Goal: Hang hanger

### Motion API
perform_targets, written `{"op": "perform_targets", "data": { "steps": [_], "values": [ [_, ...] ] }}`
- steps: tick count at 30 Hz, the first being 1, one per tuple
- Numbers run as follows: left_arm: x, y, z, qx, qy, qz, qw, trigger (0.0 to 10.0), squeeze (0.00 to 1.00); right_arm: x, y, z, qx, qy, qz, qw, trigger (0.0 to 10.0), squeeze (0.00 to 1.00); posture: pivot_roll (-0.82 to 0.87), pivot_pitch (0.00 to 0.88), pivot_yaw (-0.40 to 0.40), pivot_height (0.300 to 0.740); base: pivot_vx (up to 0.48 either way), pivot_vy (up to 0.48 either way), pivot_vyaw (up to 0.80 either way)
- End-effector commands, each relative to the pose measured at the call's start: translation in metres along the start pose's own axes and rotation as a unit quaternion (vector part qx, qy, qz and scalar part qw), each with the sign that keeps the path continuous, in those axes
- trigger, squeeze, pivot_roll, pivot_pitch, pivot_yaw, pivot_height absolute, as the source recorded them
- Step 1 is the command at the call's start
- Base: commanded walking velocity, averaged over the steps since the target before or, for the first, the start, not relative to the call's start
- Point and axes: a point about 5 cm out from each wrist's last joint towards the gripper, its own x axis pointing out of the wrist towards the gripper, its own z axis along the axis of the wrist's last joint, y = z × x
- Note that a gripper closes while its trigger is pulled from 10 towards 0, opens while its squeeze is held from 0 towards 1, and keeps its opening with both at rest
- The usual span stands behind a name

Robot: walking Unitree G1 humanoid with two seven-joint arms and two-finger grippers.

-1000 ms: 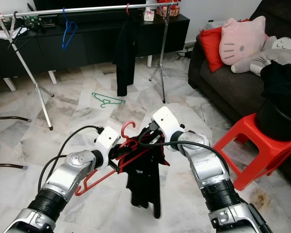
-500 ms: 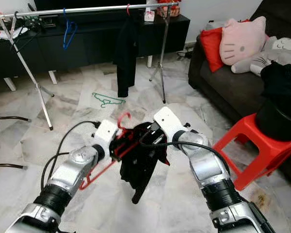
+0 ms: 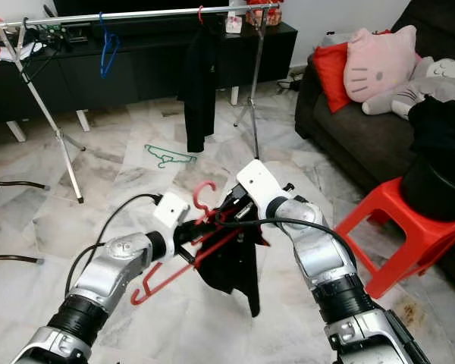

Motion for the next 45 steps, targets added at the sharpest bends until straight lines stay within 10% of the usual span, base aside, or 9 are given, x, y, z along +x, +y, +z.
{"op": "perform_targets", "data": {
  "steps": [1, 21, 37, 45],
  "values": [
    [0.001, -0.001, 0.008, 0.009, -0.014, 0.006, 1.0, 10.0, 0.0, 0.0, -0.001, 0.012, -0.001, -0.019, 0.009, 1.0, 10.0, 0.0, -0.08, 0.031, -0.062, 0.74, 0.0, 0.0, 0.0],
    [0.005, 0.0, 0.017, 0.008, -0.039, 0.03, 0.999, 10.0, 0.0, -0.008, 0.008, 0.005, 0.012, -0.018, 0.076, 0.997, 10.0, 0.0, -0.08, 0.029, -0.064, 0.74, 0.0, 0.0, 0.0],
    [0.003, -0.002, 0.025, -0.002, -0.083, 0.02, 0.996, 10.0, 0.0, -0.003, 0.005, -0.01, 0.137, -0.023, 0.042, 0.989, 10.0, 0.0, -0.08, 0.034, -0.064, 0.74, 0.0, 0.0, 0.0],
    [0.003, -0.009, 0.024, 0.0, -0.087, -0.009, 0.996, 10.0, 0.0, -0.006, 0.01, -0.004, 0.087, -0.034, 0.116, 0.989, 10.0, 0.0, -0.08, 0.037, -0.068, 0.74, 0.0, 0.0, 0.0]
  ]
}}
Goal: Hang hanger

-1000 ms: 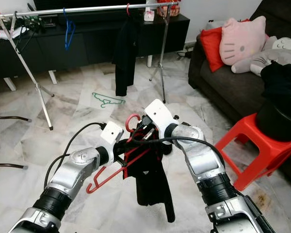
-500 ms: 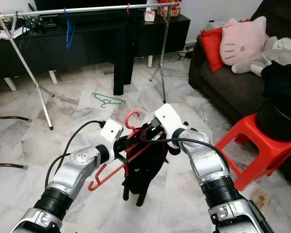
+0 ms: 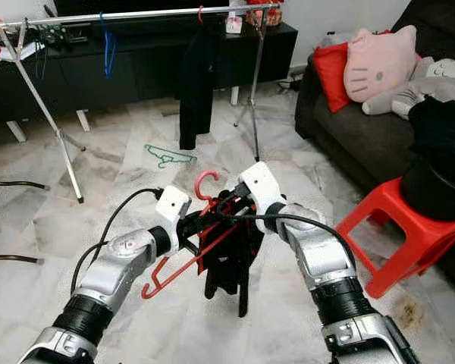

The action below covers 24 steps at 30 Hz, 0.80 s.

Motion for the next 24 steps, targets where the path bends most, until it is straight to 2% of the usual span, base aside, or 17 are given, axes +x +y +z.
{"op": "perform_targets", "data": {
  "steps": [1, 5, 10, 16, 21, 22, 23, 24],
  "values": [
    [0.002, -0.007, 0.013, 0.016, -0.029, -0.018, 0.999, 10.0, 0.0, -0.003, 0.001, 0.005, -0.021, -0.008, 0.025, 0.999, 10.0, 0.0, -0.08, 0.037, -0.068, 0.74, 0.0, 0.0, 0.0],
    [0.002, -0.01, 0.011, 0.018, -0.026, -0.03, 0.999, 10.0, 0.0, -0.009, -0.01, -0.002, -0.03, 0.005, 0.017, 0.999, 10.0, 0.0, -0.09, 0.039, -0.067, 0.74, 0.0, 0.0, 0.0],
    [0.001, -0.012, 0.011, 0.018, -0.027, -0.043, 0.999, 10.0, 0.0, -0.019, -0.018, 0.003, -0.003, -0.021, 0.033, 0.999, 10.0, 0.0, -0.09, 0.039, -0.067, 0.74, 0.0, 0.0, 0.0],
    [0.001, -0.015, 0.012, 0.02, -0.031, -0.055, 0.998, 10.0, 0.0, -0.025, -0.021, 0.003, 0.024, -0.036, 0.058, 0.997, 10.0, 0.0, -0.09, 0.038, -0.07, 0.74, 0.0, 0.0, 0.0],
    [0.0, -0.015, 0.011, 0.022, -0.031, -0.056, 0.998, 10.0, 0.0, -0.027, -0.023, 0.0, 0.023, -0.031, 0.062, 0.997, 10.0, 0.02, -0.09, 0.038, -0.07, 0.74, 0.0, 0.0, 0.0],
    [-0.001, -0.015, 0.012, 0.023, -0.031, -0.056, 0.998, 10.0, 0.0, -0.028, -0.024, -0.002, 0.024, -0.03, 0.064, 0.997, 10.0, 0.31, -0.09, 0.038, -0.07, 0.74, 0.0, 0.0, 0.0],
    [-0.001, -0.014, 0.012, 0.023, -0.031, -0.056, 0.998, 10.0, 0.0, -0.029, -0.023, -0.002, 0.024, -0.03, 0.066, 0.997, 10.0, 0.8, -0.09, 0.038, -0.07, 0.74, 0.0, 0.0, 0.0],
    [-0.002, -0.014, 0.012, 0.024, -0.032, -0.055, 0.998, 10.0, 0.0, -0.029, -0.023, -0.003, 0.024, -0.03, 0.067, 0.997, 10.0, 0.8, -0.09, 0.038, -0.07, 0.74, 0.0, 0.0, 0.0]
  ]
}}
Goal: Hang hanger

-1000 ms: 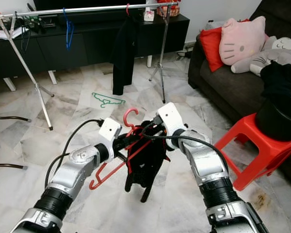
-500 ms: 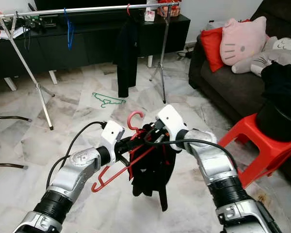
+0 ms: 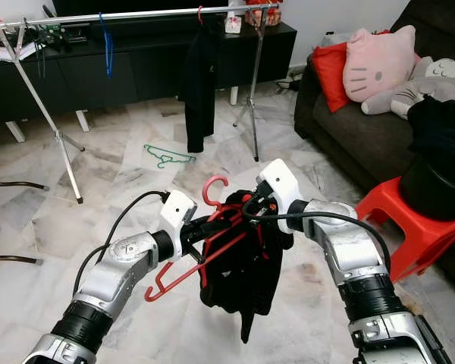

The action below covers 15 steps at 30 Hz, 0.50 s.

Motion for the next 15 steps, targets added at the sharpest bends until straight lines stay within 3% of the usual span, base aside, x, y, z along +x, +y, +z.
{"op": "perform_targets", "data": {
  "steps": [1, 8, 15],
  "values": [
    [0.0, -0.002, 0.009, 0.012, -0.023, -0.008, 1.0, 10.0, 0.0, -0.004, -0.002, -0.002, 0.006, -0.005, -0.001, 1.0, 10.0, 0.87, -0.09, 0.038, -0.07, 0.74, 0.0, 0.0, 0.0],
    [-0.002, 0.002, 0.011, 0.015, -0.033, 0.007, 0.999, 10.0, 0.0, -0.006, 0.003, -0.009, 0.009, 0.004, 0.012, 1.0, 10.0, 1.0, -0.1, 0.033, -0.071, 0.74, 0.0, 0.0, 0.0],
    [0.001, 0.003, 0.017, 0.008, -0.058, 0.018, 0.998, 10.0, 0.0, -0.005, 0.009, -0.014, 0.016, 0.008, 0.019, 1.0, 10.0, 1.0, -0.1, 0.029, -0.073, 0.74, 0.0, 0.0, 0.0]
  ]
}}
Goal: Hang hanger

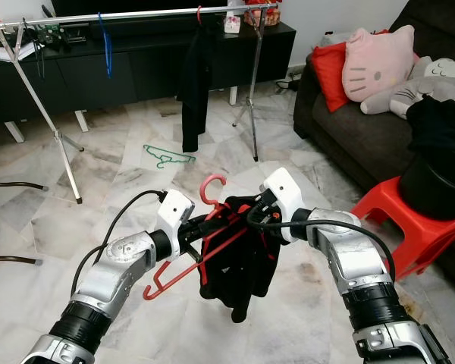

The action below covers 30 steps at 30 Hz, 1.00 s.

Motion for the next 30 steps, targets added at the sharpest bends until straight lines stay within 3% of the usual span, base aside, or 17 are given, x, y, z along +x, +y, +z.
{"op": "perform_targets", "data": {
  "steps": [1, 12, 18, 23, 27, 30],
  "values": [
    [0.002, 0.001, 0.014, 0.006, -0.039, 0.002, 0.999, 10.0, 0.0, -0.001, 0.003, 0.0, 0.0, 0.002, 0.008, 1.0, 10.0, 1.0, -0.1, 0.029, -0.073, 0.74, 0.0, 0.0, 0.0],
    [0.001, 0.008, 0.012, 0.003, -0.044, 0.033, 0.999, 10.0, 0.0, -0.008, 0.009, 0.004, -0.022, 0.004, 0.009, 1.0, 10.0, 1.0, -0.11, 0.035, -0.072, 0.74, 0.0, 0.0, 0.0],
    [0.0, 0.011, 0.01, 0.002, -0.044, 0.039, 0.998, 10.0, 0.0, -0.017, 0.016, -0.001, -0.059, 0.027, 0.012, 0.998, 10.0, 1.0, -0.12, 0.039, -0.07, 0.74, 0.0, 0.0, 0.0],
    [-0.005, 0.015, 0.005, 0.01, -0.031, 0.047, 0.998, 10.0, 0.0, -0.028, 0.007, -0.004, -0.093, 0.066, -0.047, 0.992, 10.0, 1.0, -0.12, 0.044, -0.073, 0.74, 0.0, 0.0, 0.0],
    [-0.007, 0.016, 0.001, 0.011, -0.024, 0.046, 0.999, 10.0, 0.0, -0.037, 0.008, 0.002, -0.1, 0.058, -0.046, 0.992, 10.0, 1.0, -0.12, 0.047, -0.071, 0.74, 0.0, 0.0, 0.0],
    [-0.012, 0.015, -0.005, 0.018, -0.007, 0.02, 1.0, 10.0, 0.0, -0.048, -0.003, 0.011, -0.104, 0.045, -0.067, 0.991, 10.0, 1.0, -0.13, 0.052, -0.07, 0.74, 0.0, 0.0, 0.0]
  ]
}}
